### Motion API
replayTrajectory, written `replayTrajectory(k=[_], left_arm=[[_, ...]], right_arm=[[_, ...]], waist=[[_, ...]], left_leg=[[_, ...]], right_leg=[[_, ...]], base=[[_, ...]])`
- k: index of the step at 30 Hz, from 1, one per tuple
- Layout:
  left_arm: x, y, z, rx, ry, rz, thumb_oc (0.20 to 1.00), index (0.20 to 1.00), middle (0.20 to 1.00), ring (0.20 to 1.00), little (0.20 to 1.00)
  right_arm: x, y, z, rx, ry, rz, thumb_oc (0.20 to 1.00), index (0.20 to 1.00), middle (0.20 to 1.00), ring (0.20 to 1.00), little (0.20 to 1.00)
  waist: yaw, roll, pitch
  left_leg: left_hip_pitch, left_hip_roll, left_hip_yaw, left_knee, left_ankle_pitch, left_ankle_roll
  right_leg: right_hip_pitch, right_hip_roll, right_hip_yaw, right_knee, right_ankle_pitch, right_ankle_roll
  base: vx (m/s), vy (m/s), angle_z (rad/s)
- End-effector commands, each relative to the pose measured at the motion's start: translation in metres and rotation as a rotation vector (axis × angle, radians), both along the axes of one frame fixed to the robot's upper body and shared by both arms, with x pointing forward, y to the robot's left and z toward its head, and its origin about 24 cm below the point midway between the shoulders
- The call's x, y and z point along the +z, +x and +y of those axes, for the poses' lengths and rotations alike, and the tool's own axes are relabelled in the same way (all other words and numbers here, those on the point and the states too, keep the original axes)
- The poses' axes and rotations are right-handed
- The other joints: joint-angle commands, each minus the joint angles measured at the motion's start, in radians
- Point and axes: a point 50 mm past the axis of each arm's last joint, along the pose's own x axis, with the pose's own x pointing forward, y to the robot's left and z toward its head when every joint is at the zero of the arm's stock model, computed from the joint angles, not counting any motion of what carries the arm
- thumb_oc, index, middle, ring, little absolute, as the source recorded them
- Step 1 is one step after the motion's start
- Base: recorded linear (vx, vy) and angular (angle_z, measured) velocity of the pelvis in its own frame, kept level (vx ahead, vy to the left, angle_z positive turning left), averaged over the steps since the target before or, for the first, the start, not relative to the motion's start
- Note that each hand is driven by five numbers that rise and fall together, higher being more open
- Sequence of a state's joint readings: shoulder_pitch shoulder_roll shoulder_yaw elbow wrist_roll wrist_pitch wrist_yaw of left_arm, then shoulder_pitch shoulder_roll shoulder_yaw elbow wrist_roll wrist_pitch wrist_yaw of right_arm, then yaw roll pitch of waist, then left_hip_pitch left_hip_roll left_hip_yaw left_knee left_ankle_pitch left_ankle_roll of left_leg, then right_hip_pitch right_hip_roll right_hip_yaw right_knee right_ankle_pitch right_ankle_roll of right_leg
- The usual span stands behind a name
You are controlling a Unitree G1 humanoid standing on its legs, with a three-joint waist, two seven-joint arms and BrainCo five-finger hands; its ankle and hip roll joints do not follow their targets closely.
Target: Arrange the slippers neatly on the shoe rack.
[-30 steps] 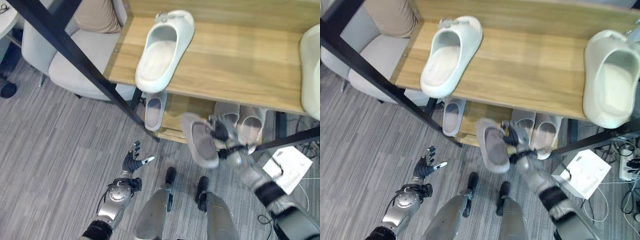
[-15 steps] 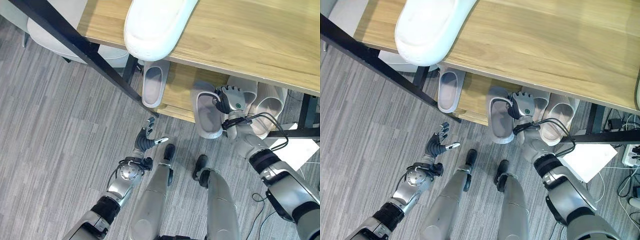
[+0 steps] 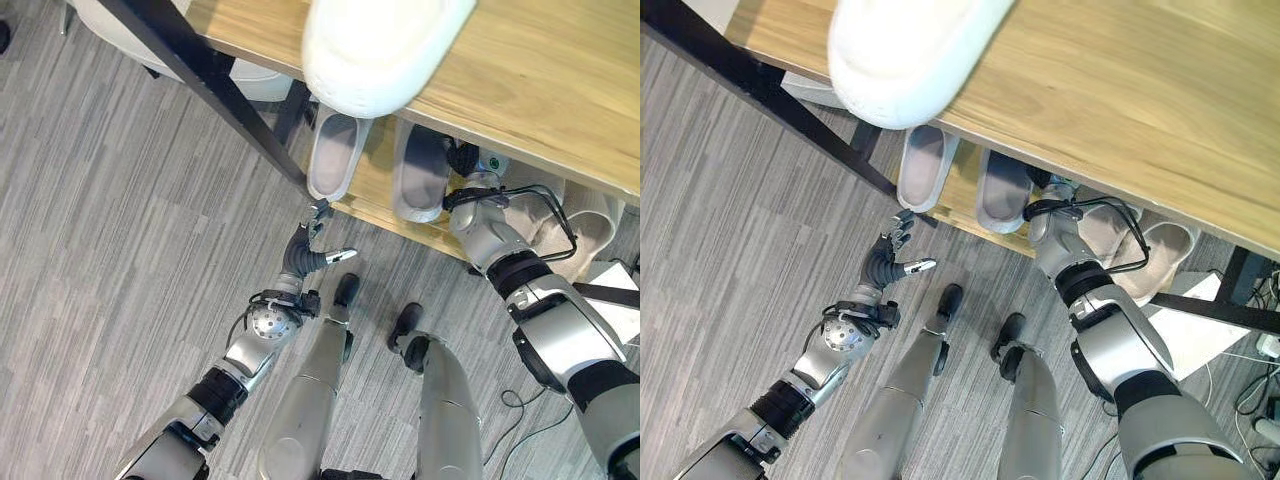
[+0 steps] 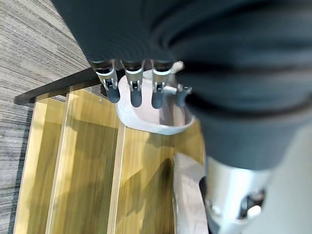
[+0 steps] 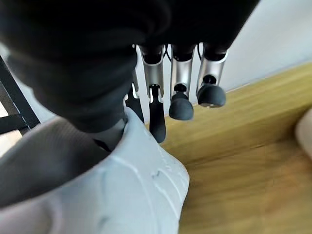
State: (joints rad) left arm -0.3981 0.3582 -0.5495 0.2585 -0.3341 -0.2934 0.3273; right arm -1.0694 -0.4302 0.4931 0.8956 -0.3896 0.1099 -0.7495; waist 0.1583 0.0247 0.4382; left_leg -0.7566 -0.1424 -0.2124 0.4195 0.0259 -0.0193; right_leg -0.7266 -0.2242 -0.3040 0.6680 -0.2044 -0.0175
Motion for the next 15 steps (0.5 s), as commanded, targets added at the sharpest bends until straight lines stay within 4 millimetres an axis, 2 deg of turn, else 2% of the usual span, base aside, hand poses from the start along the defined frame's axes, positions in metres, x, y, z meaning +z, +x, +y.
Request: replayTrajectory(k=[1,4,9,15], left_arm=[[0.013,-0.006,-0.011,-0.049,-0.071,-0.075,1.0,1.0,1.0,1.0,1.0],[0.013,-0.005,-0.011,-0.05,-0.071,-0.072,1.0,1.0,1.0,1.0,1.0],[0.008,-0.003,-0.006,-0.036,-0.061,-0.039,1.0,1.0,1.0,1.0,1.0],[0.004,-0.002,0.002,0.002,-0.047,-0.018,1.0,1.0,1.0,1.0,1.0]], right_arm=[[0.019,0.005,-0.012,0.023,0.059,0.003,1.0,1.0,1.0,1.0,1.0],[0.017,0.007,-0.009,0.044,0.09,0.032,1.0,1.0,1.0,1.0,1.0],[0.006,0.007,0.006,0.142,0.192,0.083,1.0,1.0,1.0,1.0,1.0],[0.004,-0.001,0.018,0.21,0.365,0.006,1.0,1.0,1.0,1.0,1.0]], waist=[[0.033,0.016,-0.028],[0.033,0.013,-0.027],[0.025,-0.003,-0.017],[0.002,-0.002,-0.002]], left_leg=[[0.039,-0.036,0.02,0.109,-0.246,0.071],[0.037,-0.04,0.018,0.123,-0.254,0.073],[0.064,-0.037,0.02,0.122,-0.261,0.074],[0.107,-0.029,0.025,0.087,-0.251,0.072]], right_leg=[[0.088,-0.012,0.03,0.012,-0.17,0.034],[0.089,-0.016,0.03,0.022,-0.178,0.032],[0.119,-0.012,0.031,0.018,-0.179,0.027],[0.152,-0.005,0.037,-0.011,-0.159,0.029]], base=[[0.04,0.012,0.17],[0.03,0.006,0.14],[0.02,0.004,0.02],[0.0,0.003,-0.01]])
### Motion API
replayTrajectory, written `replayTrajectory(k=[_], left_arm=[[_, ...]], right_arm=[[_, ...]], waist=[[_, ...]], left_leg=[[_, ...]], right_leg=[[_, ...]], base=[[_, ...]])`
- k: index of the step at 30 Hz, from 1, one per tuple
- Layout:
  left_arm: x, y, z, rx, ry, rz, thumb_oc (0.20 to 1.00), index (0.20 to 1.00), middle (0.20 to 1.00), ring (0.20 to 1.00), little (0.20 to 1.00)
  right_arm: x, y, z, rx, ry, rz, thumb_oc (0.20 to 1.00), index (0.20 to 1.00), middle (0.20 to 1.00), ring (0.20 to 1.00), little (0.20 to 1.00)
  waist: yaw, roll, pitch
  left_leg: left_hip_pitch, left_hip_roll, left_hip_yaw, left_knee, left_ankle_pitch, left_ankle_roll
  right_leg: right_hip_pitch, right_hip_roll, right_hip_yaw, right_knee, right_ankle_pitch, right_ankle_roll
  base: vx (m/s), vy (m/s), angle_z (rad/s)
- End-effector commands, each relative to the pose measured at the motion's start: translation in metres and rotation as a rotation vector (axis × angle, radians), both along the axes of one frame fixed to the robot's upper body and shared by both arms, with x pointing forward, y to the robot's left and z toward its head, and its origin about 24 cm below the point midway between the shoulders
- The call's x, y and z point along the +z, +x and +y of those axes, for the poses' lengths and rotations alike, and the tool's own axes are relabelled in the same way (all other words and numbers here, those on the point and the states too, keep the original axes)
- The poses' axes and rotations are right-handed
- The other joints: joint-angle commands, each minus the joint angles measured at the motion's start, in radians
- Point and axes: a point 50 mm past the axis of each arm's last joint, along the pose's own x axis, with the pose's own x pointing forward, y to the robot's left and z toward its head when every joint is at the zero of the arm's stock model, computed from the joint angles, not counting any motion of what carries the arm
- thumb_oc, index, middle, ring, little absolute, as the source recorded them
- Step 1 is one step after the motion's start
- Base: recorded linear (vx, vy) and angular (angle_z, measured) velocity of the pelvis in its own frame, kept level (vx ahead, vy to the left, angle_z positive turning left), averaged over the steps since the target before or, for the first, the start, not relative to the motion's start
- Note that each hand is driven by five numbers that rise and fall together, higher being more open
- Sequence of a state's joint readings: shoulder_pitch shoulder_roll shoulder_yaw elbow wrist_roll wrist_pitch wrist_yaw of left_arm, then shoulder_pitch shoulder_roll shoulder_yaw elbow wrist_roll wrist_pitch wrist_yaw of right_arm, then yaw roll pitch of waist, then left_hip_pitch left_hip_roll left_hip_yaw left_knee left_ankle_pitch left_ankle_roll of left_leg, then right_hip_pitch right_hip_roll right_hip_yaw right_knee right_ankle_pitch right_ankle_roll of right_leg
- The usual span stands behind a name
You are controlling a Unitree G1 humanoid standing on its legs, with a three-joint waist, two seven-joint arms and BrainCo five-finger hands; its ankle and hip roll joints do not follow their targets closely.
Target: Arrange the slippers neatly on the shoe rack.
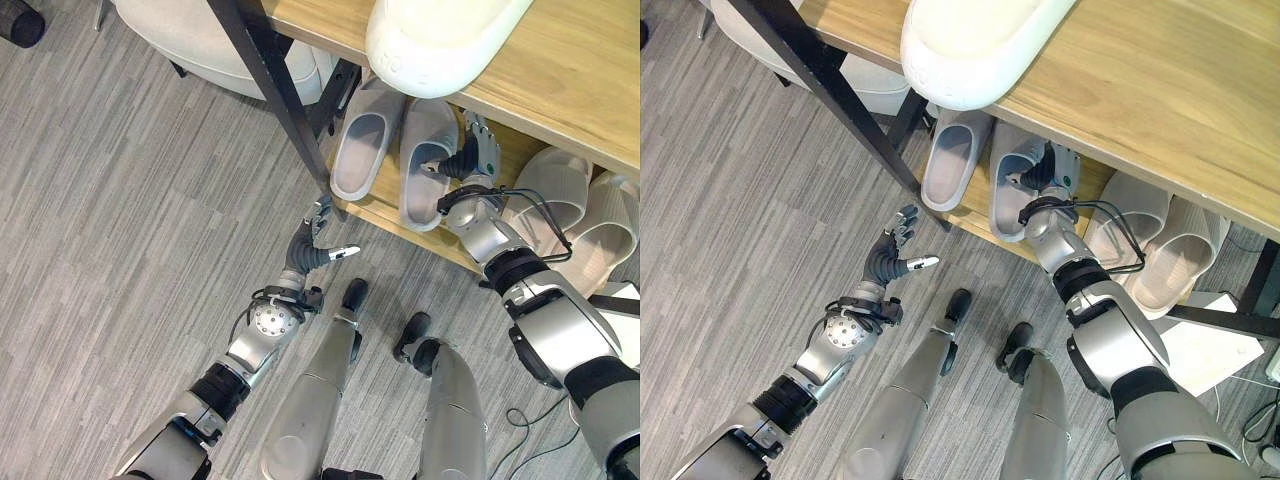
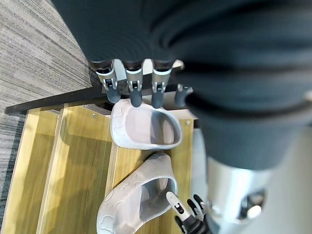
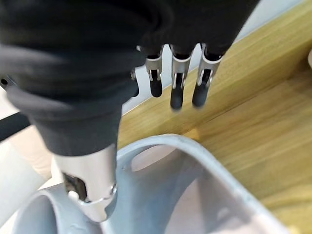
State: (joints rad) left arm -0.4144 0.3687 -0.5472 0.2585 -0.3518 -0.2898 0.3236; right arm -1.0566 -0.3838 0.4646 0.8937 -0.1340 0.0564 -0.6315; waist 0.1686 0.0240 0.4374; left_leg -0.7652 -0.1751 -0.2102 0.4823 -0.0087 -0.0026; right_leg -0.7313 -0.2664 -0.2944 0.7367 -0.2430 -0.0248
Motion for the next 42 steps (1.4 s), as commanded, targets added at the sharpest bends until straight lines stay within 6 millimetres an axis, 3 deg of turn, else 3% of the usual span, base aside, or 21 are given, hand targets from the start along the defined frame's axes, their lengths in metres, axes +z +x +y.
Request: replayTrajectory(k=[1,4,13,17,20,23,26,27,28,30,31,35,39,41,42], left_arm=[[0.0,-0.005,0.0,0.002,-0.043,-0.012,1.0,1.0,1.0,1.0,1.0],[-0.009,-0.005,0.008,0.06,-0.03,0.024,1.0,1.0,1.0,1.0,1.0],[-0.025,-0.011,0.015,0.096,-0.01,0.086,1.0,1.0,1.0,1.0,1.0],[-0.026,-0.01,0.015,0.1,-0.017,0.096,1.0,1.0,1.0,1.0,1.0],[-0.023,-0.006,0.015,0.088,-0.004,0.094,1.0,1.0,1.0,1.0,1.0],[-0.018,-0.001,0.014,0.07,-0.002,0.09,1.0,1.0,1.0,1.0,1.0],[-0.015,-0.001,0.012,0.047,0.001,0.079,1.0,1.0,1.0,1.0,1.0],[-0.015,-0.001,0.012,0.047,0.001,0.079,1.0,1.0,1.0,1.0,1.0],[-0.015,-0.003,0.009,0.021,0.005,0.075,1.0,1.0,1.0,1.0,1.0],[-0.015,-0.003,0.009,0.02,0.005,0.074,1.0,1.0,1.0,1.0,1.0],[-0.014,-0.004,0.008,0.009,0.004,0.071,1.0,1.0,1.0,1.0,1.0],[-0.014,-0.004,0.009,0.004,0.006,0.072,1.0,1.0,1.0,1.0,1.0],[-0.017,-0.003,0.01,0.016,0.017,0.083,1.0,1.0,1.0,1.0,1.0],[-0.02,-0.002,0.013,0.034,0.027,0.097,1.0,1.0,1.0,1.0,1.0],[-0.02,-0.002,0.013,0.034,0.027,0.098,1.0,1.0,1.0,1.0,1.0]], right_arm=[[0.018,-0.005,0.006,0.043,0.091,-0.133,1.0,1.0,1.0,1.0,1.0],[-0.004,-0.021,0.015,0.053,0.314,-0.181,1.0,1.0,1.0,1.0,1.0],[-0.06,-0.044,0.025,0.095,0.493,-0.055,1.0,1.0,1.0,1.0,1.0],[-0.064,-0.043,0.034,0.145,0.599,-0.028,1.0,1.0,1.0,1.0,1.0],[-0.073,-0.039,0.058,0.304,0.92,0.08,1.0,1.0,1.0,1.0,1.0],[-0.059,-0.035,0.078,0.463,1.058,0.109,1.0,1.0,1.0,1.0,1.0],[-0.036,-0.034,0.095,0.6,1.072,0.086,1.0,1.0,1.0,1.0,1.0],[-0.036,-0.034,0.095,0.6,1.072,0.086,1.0,1.0,1.0,1.0,1.0],[-0.014,-0.03,0.097,0.663,1.071,0.04,1.0,1.0,1.0,1.0,1.0],[-0.013,-0.029,0.097,0.664,1.071,0.039,1.0,1.0,1.0,1.0,1.0],[0.002,-0.025,0.092,0.665,1.054,-0.005,1.0,1.0,1.0,1.0,1.0],[0.021,-0.021,0.076,0.635,1.023,-0.082,1.0,1.0,1.0,1.0,1.0],[0.017,-0.026,0.067,0.616,0.998,-0.105,1.0,1.0,1.0,1.0,1.0],[-0.003,-0.035,0.065,0.608,0.973,-0.065,1.0,1.0,1.0,1.0,1.0],[-0.004,-0.035,0.065,0.607,0.973,-0.064,1.0,1.0,1.0,1.0,1.0]], waist=[[-0.007,-0.002,-0.001],[-0.04,0.004,0.011],[-0.074,0.015,0.018],[-0.073,0.022,0.022],[-0.062,0.027,0.024],[-0.046,0.026,0.023],[-0.028,0.022,0.022],[-0.028,0.022,0.022],[-0.008,0.019,0.018],[-0.008,0.019,0.019],[0.005,0.019,0.016],[0.015,0.018,0.02],[0.006,0.009,0.022],[-0.011,-0.005,0.02],[-0.011,-0.004,0.02]], left_leg=[[0.118,0.004,0.023,0.022,-0.215,0.055],[0.15,0.017,0.042,-0.008,-0.211,0.057],[0.158,0.027,0.061,-0.028,-0.203,0.061],[0.147,0.026,0.062,-0.021,-0.201,0.061],[0.143,0.024,0.056,-0.03,-0.195,0.056],[0.146,0.023,0.051,-0.036,-0.192,0.054],[0.155,0.02,0.043,-0.041,-0.191,0.051],[0.155,0.02,0.043,-0.041,-0.191,0.051],[0.159,0.017,0.037,-0.042,-0.19,0.05],[0.16,0.017,0.036,-0.042,-0.19,0.05],[0.16,0.015,0.032,-0.043,-0.188,0.048],[0.161,0.014,0.029,-0.04,-0.188,0.048],[0.179,0.018,0.028,-0.057,-0.183,0.048],[0.202,0.026,0.035,-0.075,-0.18,0.048],[0.205,0.027,0.035,-0.077,-0.179,0.048]], right_leg=[[0.158,0.038,0.028,-0.081,-0.12,0.036],[0.179,0.051,0.044,-0.112,-0.103,0.036],[0.173,0.06,0.063,-0.13,-0.086,0.04],[0.162,0.059,0.065,-0.125,-0.086,0.041],[0.157,0.054,0.054,-0.124,-0.082,0.044],[0.158,0.051,0.049,-0.122,-0.085,0.043],[0.168,0.048,0.043,-0.122,-0.088,0.043],[0.169,0.048,0.042,-0.123,-0.088,0.043],[0.175,0.043,0.035,-0.119,-0.09,0.044],[0.175,0.042,0.034,-0.118,-0.091,0.044],[0.178,0.039,0.029,-0.117,-0.09,0.045],[0.184,0.037,0.021,-0.116,-0.089,0.047],[0.201,0.04,0.018,-0.13,-0.082,0.05],[0.221,0.047,0.021,-0.153,-0.073,0.052],[0.223,0.048,0.021,-0.155,-0.072,0.052]], base=[[0.0,0.024,-0.05],[-0.01,0.022,-0.11],[-0.02,0.007,-0.18],[-0.01,0.002,-0.02],[0.0,0.0,0.0],[0.01,-0.021,0.04],[0.02,-0.032,0.07],[0.03,-0.044,0.11],[0.02,-0.033,0.13],[0.01,-0.023,0.14],[0.01,-0.012,0.12],[0.0,-0.005,0.03],[0.0,-0.005,0.05],[0.0,0.0,0.0],[0.0,0.0,0.0]])
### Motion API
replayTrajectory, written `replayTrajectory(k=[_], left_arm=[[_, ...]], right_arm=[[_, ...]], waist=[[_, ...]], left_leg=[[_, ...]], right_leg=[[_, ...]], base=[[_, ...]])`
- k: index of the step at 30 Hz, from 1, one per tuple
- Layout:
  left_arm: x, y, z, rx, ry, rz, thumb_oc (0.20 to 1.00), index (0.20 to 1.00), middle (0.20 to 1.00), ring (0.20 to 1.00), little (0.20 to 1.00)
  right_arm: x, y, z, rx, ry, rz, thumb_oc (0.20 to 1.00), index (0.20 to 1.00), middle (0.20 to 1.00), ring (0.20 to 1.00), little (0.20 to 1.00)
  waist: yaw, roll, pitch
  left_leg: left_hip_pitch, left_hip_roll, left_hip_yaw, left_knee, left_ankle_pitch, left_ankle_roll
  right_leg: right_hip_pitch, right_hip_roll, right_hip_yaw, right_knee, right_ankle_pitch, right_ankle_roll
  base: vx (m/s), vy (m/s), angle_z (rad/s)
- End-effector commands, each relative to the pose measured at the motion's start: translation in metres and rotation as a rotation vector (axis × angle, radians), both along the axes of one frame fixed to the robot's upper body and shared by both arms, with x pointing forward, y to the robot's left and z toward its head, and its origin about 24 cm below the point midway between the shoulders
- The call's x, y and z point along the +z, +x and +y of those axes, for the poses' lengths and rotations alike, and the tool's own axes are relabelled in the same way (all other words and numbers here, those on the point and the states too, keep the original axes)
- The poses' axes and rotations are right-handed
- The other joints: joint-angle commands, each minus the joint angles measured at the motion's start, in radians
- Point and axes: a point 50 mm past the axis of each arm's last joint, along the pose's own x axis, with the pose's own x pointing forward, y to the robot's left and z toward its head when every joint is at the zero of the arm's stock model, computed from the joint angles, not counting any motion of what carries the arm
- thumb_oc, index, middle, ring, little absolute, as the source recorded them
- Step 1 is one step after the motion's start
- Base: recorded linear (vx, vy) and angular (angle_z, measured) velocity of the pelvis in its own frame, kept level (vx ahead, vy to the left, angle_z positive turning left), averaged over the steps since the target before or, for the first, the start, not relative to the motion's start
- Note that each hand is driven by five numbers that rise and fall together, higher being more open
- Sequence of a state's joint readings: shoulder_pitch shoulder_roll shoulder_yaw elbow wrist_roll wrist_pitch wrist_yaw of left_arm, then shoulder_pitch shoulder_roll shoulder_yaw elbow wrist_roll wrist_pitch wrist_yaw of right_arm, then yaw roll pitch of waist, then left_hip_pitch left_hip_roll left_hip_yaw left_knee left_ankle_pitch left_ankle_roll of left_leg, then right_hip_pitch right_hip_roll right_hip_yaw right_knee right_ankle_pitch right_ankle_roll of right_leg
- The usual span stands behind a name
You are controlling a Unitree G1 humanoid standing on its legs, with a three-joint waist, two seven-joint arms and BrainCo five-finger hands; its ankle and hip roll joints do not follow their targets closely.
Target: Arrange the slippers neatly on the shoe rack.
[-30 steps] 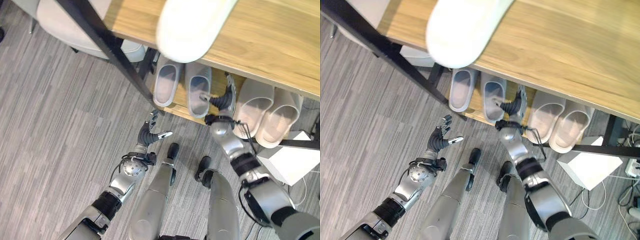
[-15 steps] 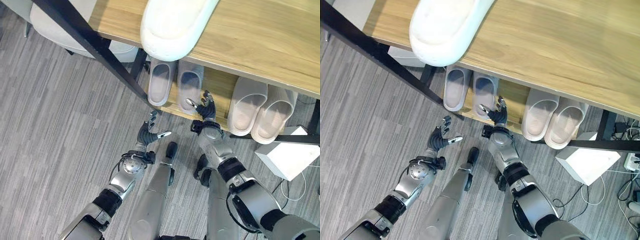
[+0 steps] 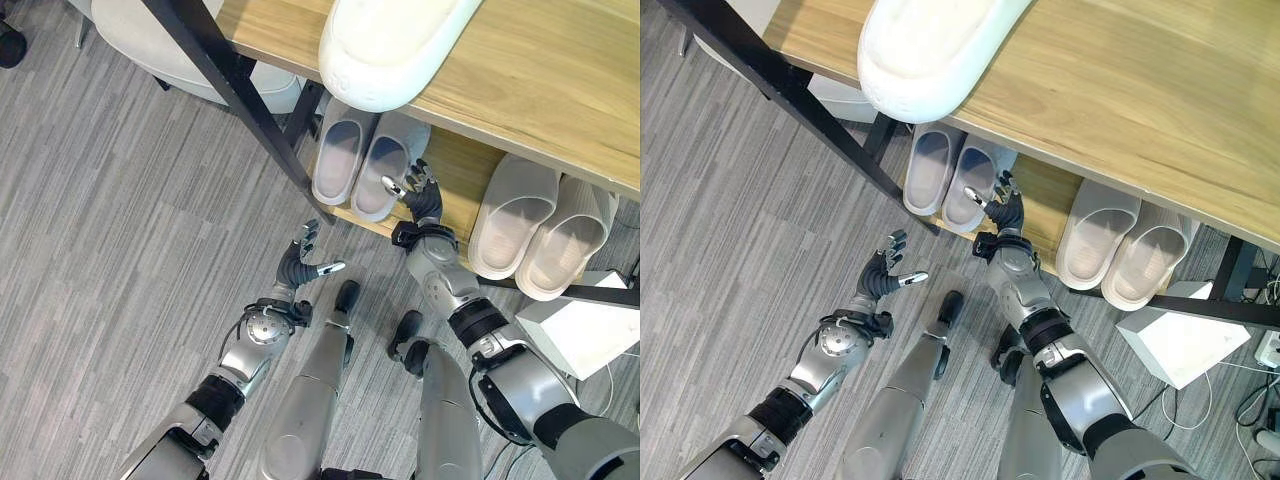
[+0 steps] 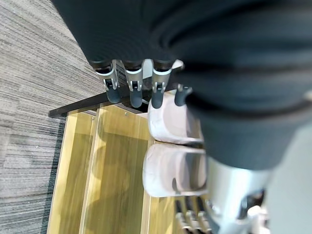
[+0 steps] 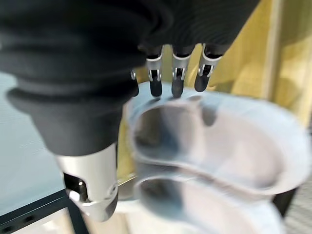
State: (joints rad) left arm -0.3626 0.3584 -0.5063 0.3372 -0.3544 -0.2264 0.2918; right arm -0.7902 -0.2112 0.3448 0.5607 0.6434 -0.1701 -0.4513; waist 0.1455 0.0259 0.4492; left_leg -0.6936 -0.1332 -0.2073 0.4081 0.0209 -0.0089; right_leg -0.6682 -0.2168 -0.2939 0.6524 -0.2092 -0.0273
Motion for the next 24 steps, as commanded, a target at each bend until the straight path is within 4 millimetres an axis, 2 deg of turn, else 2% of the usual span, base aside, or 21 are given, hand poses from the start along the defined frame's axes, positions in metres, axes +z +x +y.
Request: replayTrajectory(k=[1,2,3,5,10,13,16,18,21,24], left_arm=[[0.007,-0.001,0.0,-0.011,-0.009,-0.038,1.0,1.0,1.0,1.0,1.0],[0.004,-0.002,0.002,0.0,-0.011,-0.025,1.0,1.0,1.0,1.0,1.0],[0.004,-0.003,0.002,0.0,-0.011,-0.023,1.0,1.0,1.0,1.0,1.0],[-0.008,-0.008,0.011,0.03,-0.023,0.028,1.0,1.0,1.0,1.0,1.0],[-0.035,-0.023,0.032,0.084,-0.016,0.137,1.0,1.0,1.0,1.0,1.0],[-0.048,-0.036,0.045,0.054,0.088,0.182,1.0,1.0,1.0,1.0,1.0],[-0.054,-0.047,0.052,-0.041,0.24,0.206,1.0,1.0,1.0,1.0,1.0],[-0.06,-0.055,0.051,-0.101,0.289,0.235,1.0,1.0,1.0,1.0,1.0],[-0.069,-0.061,0.045,-0.188,0.346,0.272,1.0,1.0,1.0,1.0,1.0],[-0.072,-0.063,0.032,-0.265,0.33,0.289,1.0,1.0,1.0,1.0,1.0]], right_arm=[[0.02,-0.011,0.009,0.056,-0.05,-0.149,1.0,1.0,1.0,1.0,1.0],[0.009,-0.017,0.008,0.065,-0.078,-0.133,1.0,1.0,1.0,1.0,1.0],[0.008,-0.017,0.008,0.065,-0.079,-0.131,1.0,1.0,1.0,1.0,1.0],[-0.031,-0.032,-0.001,0.067,-0.193,-0.042,1.0,1.0,1.0,1.0,1.0],[-0.088,-0.067,-0.018,0.135,-0.324,0.104,1.0,1.0,1.0,1.0,1.0],[-0.119,-0.094,-0.04,0.163,-0.402,0.196,1.0,1.0,1.0,1.0,1.0],[-0.146,-0.123,-0.061,0.168,-0.406,0.303,1.0,1.0,1.0,1.0,1.0],[-0.165,-0.139,-0.069,0.178,-0.383,0.393,1.0,1.0,1.0,1.0,1.0],[-0.19,-0.158,-0.079,0.192,-0.357,0.514,1.0,1.0,1.0,1.0,1.0],[-0.217,-0.172,-0.083,0.177,-0.291,0.653,1.0,1.0,1.0,1.0,1.0]], waist=[[-0.001,-0.015,0.002],[-0.009,-0.022,-0.002],[-0.009,-0.021,-0.002],[-0.034,-0.038,-0.024],[-0.083,-0.059,-0.095],[-0.119,-0.062,-0.155],[-0.152,-0.052,-0.21],[-0.167,-0.044,-0.237],[-0.189,-0.041,-0.267],[-0.206,-0.035,-0.284]], left_leg=[[0.159,-0.008,0.037,-0.02,-0.207,0.053],[0.171,-0.003,0.039,-0.028,-0.206,0.053],[0.174,-0.002,0.039,-0.03,-0.205,0.053],[0.236,0.013,0.048,-0.082,-0.197,0.047],[0.392,0.054,0.071,-0.238,-0.149,0.04],[0.482,0.076,0.09,-0.336,-0.115,0.033],[0.59,0.098,0.121,-0.448,-0.084,0.026],[0.645,0.103,0.142,-0.495,-0.077,0.024],[0.679,0.105,0.168,-0.495,-0.092,0.02],[0.704,0.103,0.186,-0.495,-0.103,0.021]], right_leg=[[0.182,0.005,0.025,-0.092,-0.097,0.055],[0.194,0.009,0.026,-0.104,-0.094,0.056],[0.198,0.01,0.025,-0.107,-0.092,0.056],[0.262,0.027,0.028,-0.181,-0.069,0.061],[0.424,0.075,0.024,-0.378,0.005,0.078],[0.511,0.1,0.021,-0.491,0.044,0.092],[0.596,0.128,0.04,-0.593,0.079,0.107],[0.636,0.139,0.053,-0.634,0.091,0.111],[0.684,0.149,0.072,-0.684,0.103,0.114],[0.716,0.155,0.096,-0.721,0.115,0.115]], base=[[0.0,0.0,0.0],[-0.01,-0.016,-0.06],[-0.01,-0.026,-0.09],[0.0,-0.042,-0.09],[0.04,-0.061,-0.29],[0.08,-0.063,-0.29],[0.09,-0.034,-0.2],[0.06,-0.039,-0.41],[0.02,-0.058,-0.33],[0.01,-0.048,-0.16]])
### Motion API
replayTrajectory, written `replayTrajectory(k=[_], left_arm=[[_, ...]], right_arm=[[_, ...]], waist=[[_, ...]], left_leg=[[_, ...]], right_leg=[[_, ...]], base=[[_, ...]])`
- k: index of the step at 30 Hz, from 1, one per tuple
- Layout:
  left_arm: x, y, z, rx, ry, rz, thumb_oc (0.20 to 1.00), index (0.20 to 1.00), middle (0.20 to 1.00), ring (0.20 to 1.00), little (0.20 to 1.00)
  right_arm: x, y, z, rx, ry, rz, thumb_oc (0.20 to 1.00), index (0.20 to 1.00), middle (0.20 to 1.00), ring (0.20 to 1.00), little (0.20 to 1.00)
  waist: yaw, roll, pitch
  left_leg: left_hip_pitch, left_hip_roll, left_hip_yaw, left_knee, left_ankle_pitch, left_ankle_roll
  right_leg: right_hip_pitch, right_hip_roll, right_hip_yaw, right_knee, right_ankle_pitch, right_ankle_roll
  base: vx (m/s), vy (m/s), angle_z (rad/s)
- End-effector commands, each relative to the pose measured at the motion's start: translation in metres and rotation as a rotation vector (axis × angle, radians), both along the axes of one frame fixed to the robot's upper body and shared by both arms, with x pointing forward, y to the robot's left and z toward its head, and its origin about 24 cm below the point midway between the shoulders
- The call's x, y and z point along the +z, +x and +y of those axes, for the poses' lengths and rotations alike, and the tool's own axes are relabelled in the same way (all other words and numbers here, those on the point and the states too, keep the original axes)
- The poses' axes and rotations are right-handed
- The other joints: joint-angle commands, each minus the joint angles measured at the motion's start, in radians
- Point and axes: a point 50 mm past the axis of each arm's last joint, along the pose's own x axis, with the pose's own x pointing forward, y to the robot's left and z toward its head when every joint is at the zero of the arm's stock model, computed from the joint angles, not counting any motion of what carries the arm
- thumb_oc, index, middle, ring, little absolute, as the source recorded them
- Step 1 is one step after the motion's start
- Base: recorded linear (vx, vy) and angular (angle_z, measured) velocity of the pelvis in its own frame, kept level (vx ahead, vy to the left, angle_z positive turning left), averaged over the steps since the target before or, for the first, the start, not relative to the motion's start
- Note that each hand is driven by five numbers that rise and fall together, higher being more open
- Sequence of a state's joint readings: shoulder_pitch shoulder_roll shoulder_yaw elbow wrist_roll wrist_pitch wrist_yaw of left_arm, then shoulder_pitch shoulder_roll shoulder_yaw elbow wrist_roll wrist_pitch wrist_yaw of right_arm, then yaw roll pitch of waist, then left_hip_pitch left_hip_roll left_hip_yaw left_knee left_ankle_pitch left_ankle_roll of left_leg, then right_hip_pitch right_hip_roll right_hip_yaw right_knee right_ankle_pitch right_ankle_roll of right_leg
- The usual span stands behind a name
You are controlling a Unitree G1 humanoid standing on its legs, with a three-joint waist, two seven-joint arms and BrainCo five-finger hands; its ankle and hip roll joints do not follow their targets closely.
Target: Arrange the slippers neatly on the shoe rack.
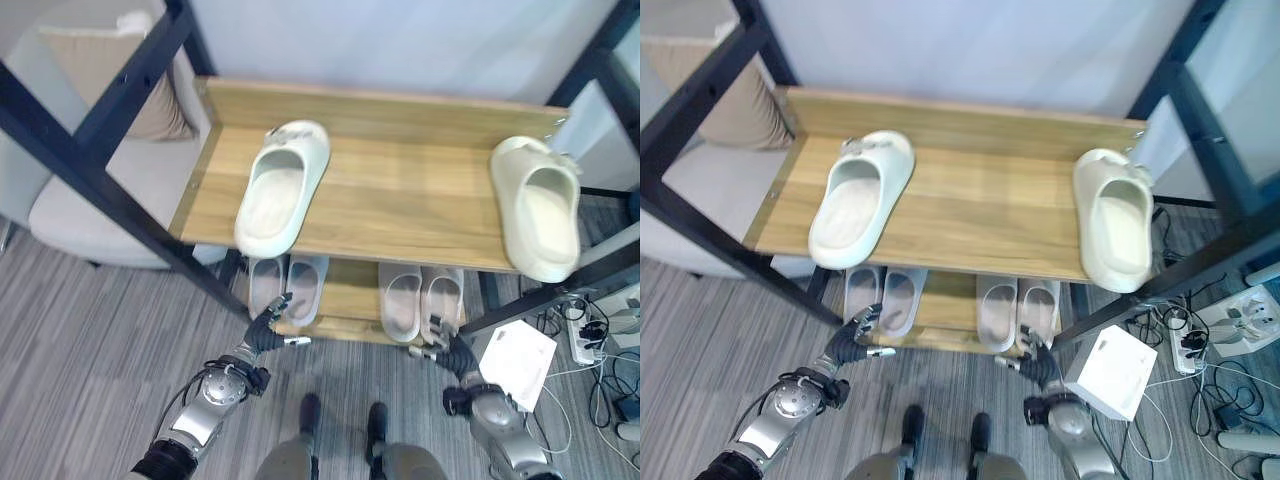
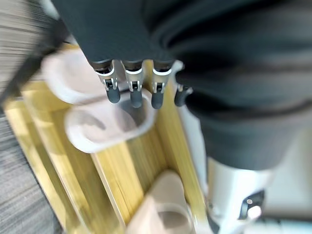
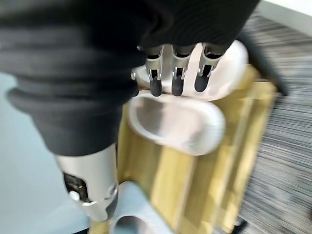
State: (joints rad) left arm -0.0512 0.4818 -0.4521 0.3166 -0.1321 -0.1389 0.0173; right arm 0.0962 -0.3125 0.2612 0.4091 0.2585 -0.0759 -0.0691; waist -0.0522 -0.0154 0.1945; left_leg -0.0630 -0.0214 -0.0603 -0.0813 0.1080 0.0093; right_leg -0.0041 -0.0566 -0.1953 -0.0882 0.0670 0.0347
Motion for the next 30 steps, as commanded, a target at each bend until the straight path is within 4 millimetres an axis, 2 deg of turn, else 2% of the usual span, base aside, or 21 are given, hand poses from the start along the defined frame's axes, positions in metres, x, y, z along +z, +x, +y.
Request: replayTrajectory(k=[1,3,4,7,8,9,12,14,15,16,18,20,21,22,23,24,25,26,28,29,30], left_arm=[[0.007,0.006,-0.024,-0.132,-0.045,-0.012,1.0,1.0,1.0,1.0,1.0],[0.011,0.004,-0.036,-0.204,-0.088,-0.006,1.0,1.0,1.0,1.0,1.0],[0.019,0.006,-0.044,-0.261,-0.108,-0.028,1.0,1.0,1.0,1.0,1.0],[0.066,0.012,-0.071,-0.466,-0.169,-0.178,1.0,1.0,1.0,1.0,1.0],[0.087,0.012,-0.08,-0.525,-0.23,-0.24,1.0,1.0,1.0,1.0,1.0],[0.1,0.011,-0.083,-0.547,-0.286,-0.269,1.0,1.0,1.0,1.0,1.0],[0.146,0.016,-0.088,-0.562,-0.435,-0.433,1.0,1.0,1.0,1.0,1.0],[0.178,0.021,-0.083,-0.504,-0.474,-0.602,1.0,1.0,1.0,1.0,1.0],[0.206,0.026,-0.073,-0.422,-0.471,-0.77,1.0,1.0,1.0,1.0,1.0],[0.206,0.026,-0.073,-0.421,-0.471,-0.77,1.0,1.0,1.0,1.0,1.0],[0.231,0.031,-0.057,-0.295,-0.392,-0.957,1.0,1.0,1.0,1.0,1.0],[0.239,0.041,-0.046,-0.186,-0.293,-1.049,1.0,1.0,1.0,1.0,1.0],[0.239,0.041,-0.046,-0.186,-0.293,-1.049,1.0,1.0,1.0,1.0,1.0],[0.25,0.049,-0.033,-0.1,-0.103,-1.153,1.0,1.0,1.0,1.0,1.0],[0.257,0.052,-0.027,-0.066,0.004,-1.206,1.0,1.0,1.0,1.0,1.0],[0.257,0.053,-0.027,-0.066,0.006,-1.208,1.0,1.0,1.0,1.0,1.0],[0.271,0.063,0.001,0.038,0.428,-1.334,1.0,1.0,1.0,1.0,1.0],[0.271,0.063,0.001,0.038,0.429,-1.336,1.0,1.0,1.0,1.0,1.0],[0.275,0.068,0.016,0.082,0.618,-1.361,1.0,1.0,1.0,1.0,1.0],[0.274,0.068,0.015,0.081,0.619,-1.362,1.0,1.0,1.0,1.0,1.0],[0.279,0.074,0.03,0.12,0.809,-1.373,1.0,1.0,1.0,1.0,1.0]], right_arm=[[-0.01,0.001,-0.001,-0.042,0.085,0.045,1.0,1.0,1.0,1.0,1.0],[-0.023,-0.006,-0.002,-0.061,0.093,0.117,1.0,1.0,1.0,1.0,1.0],[-0.028,-0.01,-0.001,-0.063,0.09,0.143,1.0,1.0,1.0,1.0,1.0],[-0.041,-0.019,0.001,-0.064,0.068,0.214,1.0,1.0,1.0,1.0,1.0],[-0.043,-0.022,0.004,-0.055,0.066,0.227,1.0,1.0,1.0,1.0,1.0],[-0.045,-0.025,0.007,-0.044,0.069,0.239,1.0,1.0,1.0,1.0,1.0],[-0.048,-0.029,0.016,-0.005,0.071,0.252,1.0,1.0,1.0,1.0,1.0],[-0.048,-0.029,0.02,0.003,0.082,0.246,1.0,1.0,1.0,1.0,1.0],[-0.047,-0.028,0.024,0.006,0.094,0.236,1.0,1.0,1.0,1.0,1.0],[-0.047,-0.028,0.024,0.006,0.094,0.236,1.0,1.0,1.0,1.0,1.0],[-0.045,-0.027,0.026,0.003,0.111,0.222,1.0,1.0,1.0,1.0,1.0],[-0.045,-0.028,0.027,0.003,0.114,0.218,1.0,1.0,1.0,1.0,1.0],[-0.045,-0.028,0.027,0.003,0.114,0.218,1.0,1.0,1.0,1.0,1.0],[-0.045,-0.028,0.026,0.007,0.112,0.217,1.0,1.0,1.0,1.0,1.0],[-0.045,-0.028,0.026,0.006,0.113,0.216,1.0,1.0,1.0,1.0,1.0],[-0.045,-0.028,0.026,0.005,0.113,0.215,1.0,1.0,1.0,1.0,1.0],[-0.047,-0.03,0.028,0.009,0.12,0.218,1.0,1.0,1.0,1.0,1.0],[-0.047,-0.03,0.029,0.009,0.121,0.218,1.0,1.0,1.0,1.0,1.0],[-0.046,-0.03,0.029,0.018,0.126,0.211,1.0,1.0,1.0,1.0,1.0],[-0.046,-0.03,0.029,0.018,0.128,0.211,1.0,1.0,1.0,1.0,1.0],[-0.045,-0.032,0.028,0.028,0.132,0.204,1.0,1.0,1.0,1.0,1.0]], waist=[[-0.013,0.009,-0.035],[-0.019,0.014,-0.045],[-0.021,0.017,-0.049],[-0.024,0.022,-0.06],[-0.024,0.023,-0.064],[-0.023,0.022,-0.067],[-0.02,0.018,-0.075],[-0.015,0.014,-0.078],[-0.01,0.01,-0.081],[-0.011,0.01,-0.08],[-0.006,0.008,-0.085],[-0.005,0.008,-0.087],[-0.005,0.008,-0.086],[-0.005,0.011,-0.089],[-0.005,0.014,-0.091],[-0.005,0.013,-0.09],[-0.007,0.021,-0.093],[-0.007,0.02,-0.092],[-0.009,0.024,-0.094],[-0.009,0.023,-0.094],[-0.012,0.027,-0.096]], left_leg=[[0.081,-0.008,0.046,-0.006,-0.195,0.004],[0.095,-0.006,0.058,-0.006,-0.202,0.004],[0.101,-0.005,0.061,-0.006,-0.205,0.005],[0.117,-0.003,0.074,-0.006,-0.215,0.004],[0.121,-0.003,0.074,-0.006,-0.216,0.004],[0.126,-0.002,0.076,-0.006,-0.218,0.003],[0.139,-0.002,0.073,-0.006,-0.222,0.001],[0.143,-0.003,0.068,-0.006,-0.222,-0.001],[0.145,-0.003,0.063,-0.006,-0.223,-0.002],[0.146,-0.003,0.063,-0.006,-0.223,-0.002],[0.148,-0.004,0.062,-0.006,-0.224,-0.005],[0.153,-0.003,0.062,-0.006,-0.224,-0.006],[0.154,-0.003,0.062,-0.006,-0.224,-0.006],[0.158,-0.002,0.063,-0.006,-0.225,-0.008],[0.159,-0.002,0.063,-0.006,-0.225,-0.01],[0.159,-0.002,0.063,-0.006,-0.225,-0.01],[0.162,-0.001,0.067,-0.006,-0.225,-0.015],[0.162,-0.001,0.067,-0.006,-0.225,-0.015],[0.162,0.0,0.071,-0.006,-0.226,-0.017],[0.162,0.0,0.071,-0.006,-0.226,-0.017],[0.162,0.002,0.075,-0.006,-0.228,-0.018]], right_leg=[[0.059,-0.003,0.005,0.009,-0.158,0.053],[0.07,-0.001,0.02,0.001,-0.157,0.053],[0.071,0.0,0.028,0.001,-0.158,0.053],[0.079,0.003,0.039,0.001,-0.164,0.055],[0.083,0.004,0.04,0.001,-0.165,0.056],[0.088,0.005,0.041,0.001,-0.167,0.056],[0.104,0.005,0.037,0.001,-0.174,0.055],[0.112,0.006,0.035,0.001,-0.178,0.052],[0.117,0.007,0.03,0.001,-0.181,0.052],[0.118,0.007,0.029,0.001,-0.182,0.052],[0.121,0.007,0.027,0.001,-0.184,0.051],[0.126,0.008,0.026,0.001,-0.185,0.051],[0.126,0.008,0.026,0.001,-0.185,0.051],[0.131,0.008,0.024,0.001,-0.185,0.051],[0.132,0.008,0.023,0.001,-0.185,0.051],[0.132,0.008,0.023,0.001,-0.185,0.051],[0.132,0.009,0.022,0.001,-0.183,0.055],[0.133,0.009,0.021,0.001,-0.184,0.055],[0.131,0.008,0.021,0.001,-0.182,0.058],[0.131,0.008,0.021,0.001,-0.182,0.058],[0.129,0.008,0.021,0.001,-0.18,0.061]], base=[[0.02,-0.043,-0.23],[0.02,-0.035,-0.19],[0.01,-0.028,-0.3],[0.01,-0.026,-0.27],[0.02,-0.032,-0.15],[0.02,-0.037,-0.14],[0.02,-0.038,-0.07],[0.0,-0.052,0.02],[0.0,-0.043,0.03],[0.01,-0.04,0.03],[0.01,-0.026,0.11],[0.0,-0.021,0.11],[0.01,-0.017,0.09],[0.01,-0.015,0.07],[0.0,0.0,0.0],[0.0,0.0,0.0],[0.01,-0.003,0.04],[0.01,0.0,0.05],[0.0,0.0,0.0],[0.0,0.0,0.0],[0.01,0.006,0.05]])
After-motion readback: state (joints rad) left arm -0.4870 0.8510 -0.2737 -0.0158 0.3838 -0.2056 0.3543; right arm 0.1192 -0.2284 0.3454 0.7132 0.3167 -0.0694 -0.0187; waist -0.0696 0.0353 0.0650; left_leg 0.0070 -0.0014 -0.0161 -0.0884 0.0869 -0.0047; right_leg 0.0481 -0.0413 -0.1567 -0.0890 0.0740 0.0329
